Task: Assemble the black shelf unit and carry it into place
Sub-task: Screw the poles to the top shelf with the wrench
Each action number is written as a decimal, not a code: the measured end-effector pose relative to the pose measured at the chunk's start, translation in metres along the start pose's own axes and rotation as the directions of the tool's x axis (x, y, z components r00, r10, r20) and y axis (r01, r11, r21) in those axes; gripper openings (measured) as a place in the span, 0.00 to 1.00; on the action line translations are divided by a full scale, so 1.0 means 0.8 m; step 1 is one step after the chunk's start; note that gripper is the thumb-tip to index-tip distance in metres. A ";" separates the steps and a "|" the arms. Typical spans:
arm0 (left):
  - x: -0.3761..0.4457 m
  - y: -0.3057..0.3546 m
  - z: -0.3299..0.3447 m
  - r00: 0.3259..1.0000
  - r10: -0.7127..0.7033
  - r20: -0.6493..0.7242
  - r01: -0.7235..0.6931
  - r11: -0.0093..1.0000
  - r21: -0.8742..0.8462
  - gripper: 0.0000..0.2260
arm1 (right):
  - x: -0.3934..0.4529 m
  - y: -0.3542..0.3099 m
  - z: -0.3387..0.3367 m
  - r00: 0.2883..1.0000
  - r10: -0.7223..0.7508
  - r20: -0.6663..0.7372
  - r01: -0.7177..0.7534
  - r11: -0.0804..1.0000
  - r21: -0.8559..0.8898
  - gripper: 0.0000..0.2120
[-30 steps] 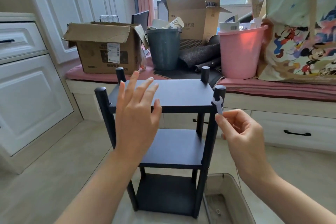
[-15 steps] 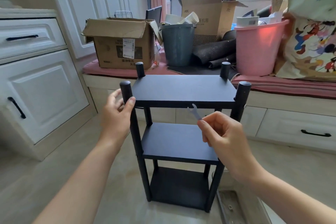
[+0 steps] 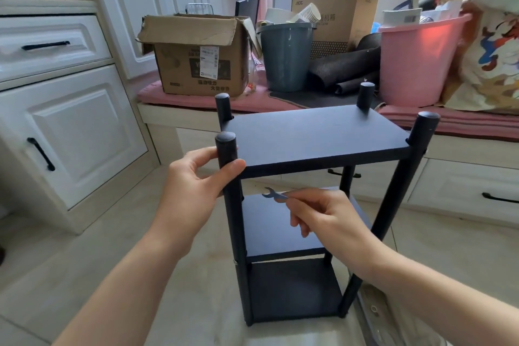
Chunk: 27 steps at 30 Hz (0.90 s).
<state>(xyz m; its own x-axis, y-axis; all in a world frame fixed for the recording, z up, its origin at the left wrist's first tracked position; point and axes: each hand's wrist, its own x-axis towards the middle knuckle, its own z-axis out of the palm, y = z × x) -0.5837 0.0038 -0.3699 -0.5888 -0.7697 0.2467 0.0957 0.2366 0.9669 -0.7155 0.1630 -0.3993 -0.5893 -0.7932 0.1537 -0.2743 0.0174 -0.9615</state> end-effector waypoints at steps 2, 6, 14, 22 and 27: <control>-0.005 0.000 -0.009 0.999 -0.002 0.032 0.001 1.000 0.008 0.21 | 0.000 0.000 0.005 0.999 0.031 0.033 -0.032 0.999 0.021 0.13; -0.007 -0.005 -0.027 0.987 0.001 0.163 0.023 0.990 -0.143 0.23 | -0.001 -0.001 0.012 0.997 0.054 0.053 -0.058 0.996 0.075 0.15; -0.002 -0.021 -0.050 0.970 -0.088 0.227 0.131 0.975 -0.181 0.29 | 0.007 -0.002 0.024 0.998 0.053 0.035 -0.057 0.992 0.109 0.14; -0.009 -0.030 -0.043 0.882 -0.188 0.432 0.208 0.978 0.002 0.20 | 0.010 0.006 0.037 1.000 -0.011 0.021 0.012 0.997 -0.081 0.14; -0.012 -0.031 -0.046 0.869 -0.161 0.467 0.162 0.986 0.039 0.19 | 0.000 0.003 0.036 0.995 -0.095 -0.007 0.093 0.988 -0.123 0.13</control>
<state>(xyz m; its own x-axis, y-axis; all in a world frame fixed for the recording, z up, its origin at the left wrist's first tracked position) -0.5509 -0.0170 -0.3938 -0.9023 -0.4301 0.0280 -0.0321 0.1319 0.9907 -0.6945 0.1455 -0.4078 -0.5663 -0.7867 0.2457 -0.4192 0.0183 -0.9077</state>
